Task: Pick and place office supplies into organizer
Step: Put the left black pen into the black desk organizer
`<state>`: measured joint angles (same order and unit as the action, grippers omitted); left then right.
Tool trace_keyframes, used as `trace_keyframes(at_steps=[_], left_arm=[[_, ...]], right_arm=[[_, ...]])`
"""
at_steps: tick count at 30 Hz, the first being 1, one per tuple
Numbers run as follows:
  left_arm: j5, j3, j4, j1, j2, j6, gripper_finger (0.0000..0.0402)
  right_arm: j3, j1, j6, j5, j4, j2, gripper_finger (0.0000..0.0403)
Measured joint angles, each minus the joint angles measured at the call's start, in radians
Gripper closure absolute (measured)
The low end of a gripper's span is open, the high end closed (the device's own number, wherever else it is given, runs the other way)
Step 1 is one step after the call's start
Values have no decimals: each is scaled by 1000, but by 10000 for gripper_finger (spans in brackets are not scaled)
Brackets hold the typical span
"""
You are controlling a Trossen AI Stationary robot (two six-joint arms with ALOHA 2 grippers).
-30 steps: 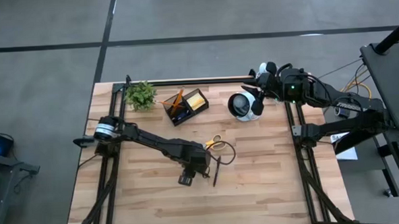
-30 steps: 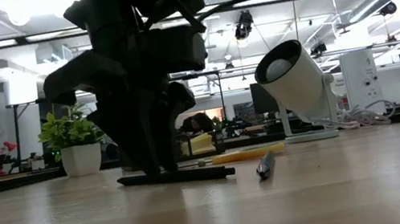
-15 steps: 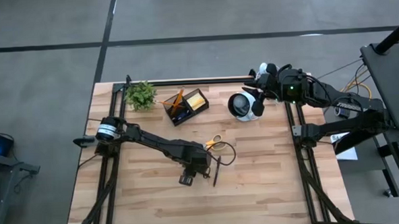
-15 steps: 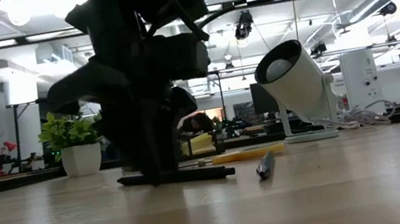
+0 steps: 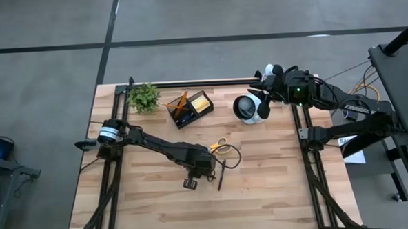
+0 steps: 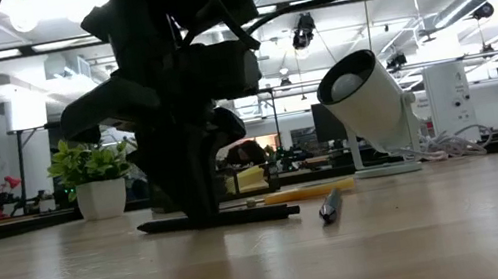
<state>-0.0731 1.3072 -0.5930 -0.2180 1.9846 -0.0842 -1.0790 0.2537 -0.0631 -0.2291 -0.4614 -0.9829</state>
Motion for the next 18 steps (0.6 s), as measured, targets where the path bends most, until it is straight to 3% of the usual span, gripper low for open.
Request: trace_keyframes(at_steps=[18], left_arm=[[-22,-4,-39,5,-47,0,395]], right_arm=[[0,0,-24,-2,1,0,337]])
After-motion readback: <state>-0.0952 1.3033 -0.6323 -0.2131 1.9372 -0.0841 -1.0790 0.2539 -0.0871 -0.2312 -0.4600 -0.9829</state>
